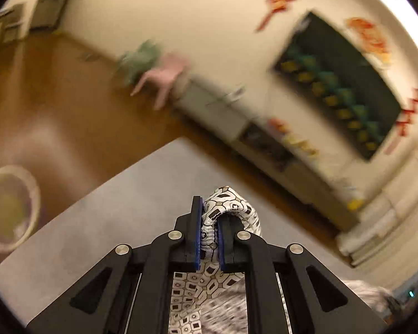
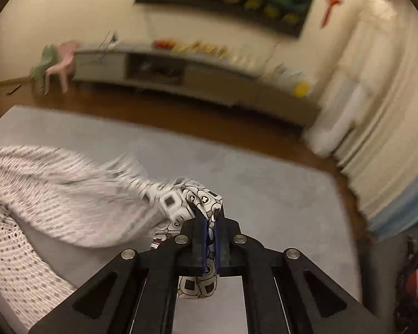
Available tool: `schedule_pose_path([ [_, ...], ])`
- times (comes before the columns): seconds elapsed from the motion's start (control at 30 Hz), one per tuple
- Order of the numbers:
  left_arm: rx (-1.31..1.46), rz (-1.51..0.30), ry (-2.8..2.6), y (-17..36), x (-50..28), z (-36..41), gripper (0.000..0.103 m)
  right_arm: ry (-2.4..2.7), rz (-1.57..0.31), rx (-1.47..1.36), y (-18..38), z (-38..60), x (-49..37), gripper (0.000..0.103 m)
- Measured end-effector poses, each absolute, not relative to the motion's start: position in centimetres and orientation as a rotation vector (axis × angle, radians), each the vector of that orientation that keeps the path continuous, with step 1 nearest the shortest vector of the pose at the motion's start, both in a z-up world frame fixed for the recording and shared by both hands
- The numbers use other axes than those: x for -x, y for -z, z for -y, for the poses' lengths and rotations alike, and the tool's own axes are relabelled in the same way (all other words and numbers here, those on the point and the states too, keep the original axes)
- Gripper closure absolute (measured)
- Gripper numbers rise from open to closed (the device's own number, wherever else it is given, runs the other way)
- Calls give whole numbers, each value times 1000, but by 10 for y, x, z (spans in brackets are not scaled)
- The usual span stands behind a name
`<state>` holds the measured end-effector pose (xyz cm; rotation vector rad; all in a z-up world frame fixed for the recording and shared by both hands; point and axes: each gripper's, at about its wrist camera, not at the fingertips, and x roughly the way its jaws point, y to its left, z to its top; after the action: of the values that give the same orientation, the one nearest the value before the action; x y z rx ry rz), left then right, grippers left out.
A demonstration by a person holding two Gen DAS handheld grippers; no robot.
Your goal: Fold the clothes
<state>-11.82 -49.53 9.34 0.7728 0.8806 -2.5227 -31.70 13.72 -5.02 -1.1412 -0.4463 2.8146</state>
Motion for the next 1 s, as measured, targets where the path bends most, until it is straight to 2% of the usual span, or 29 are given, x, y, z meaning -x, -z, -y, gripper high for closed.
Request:
schedule_pose_path([
  [0.13,-1141,-681,2316,-20,147,495,92,-2604,466,1311,88,-197,296,98],
  [0.2,-1215,-557,2274,-8,155,482,91,-2514,431,1434,120,-222,284,96],
  [0.27,-1192,-487,2287,-19,152,470,85,-2466,373,1508,143,-239,271,81],
  [0.3,-1159,-461,2302,-28,147,465,65,-2465,313,1524,148,-245,263,80],
  [0.33,-1109,-423,2316,-41,143,456,37,-2482,254,1525,147,-251,254,75],
  [0.37,-1060,-387,2329,-54,139,448,28,-2508,207,1511,143,-255,247,69],
  [0.4,-1018,-354,2356,-63,139,441,25,-2535,163,1493,139,-258,240,67],
  [0.53,-1027,-70,2483,-75,148,400,25,-2617,-20,1466,140,-262,236,55],
  [0.6,-1002,72,2478,-78,152,384,25,-2637,-106,1486,143,-263,240,54],
  [0.67,-964,89,2402,-81,149,388,25,-2654,-140,1500,144,-262,244,54],
  [0.8,-1027,-203,2316,-75,136,437,25,-2667,-86,1510,145,-263,253,53],
  [0.97,-923,-287,2307,-87,103,461,24,-2688,-75,1521,143,-258,254,52],
  [1.0,-915,-357,2317,-87,96,469,24,-2693,-72,1524,142,-257,255,52],
])
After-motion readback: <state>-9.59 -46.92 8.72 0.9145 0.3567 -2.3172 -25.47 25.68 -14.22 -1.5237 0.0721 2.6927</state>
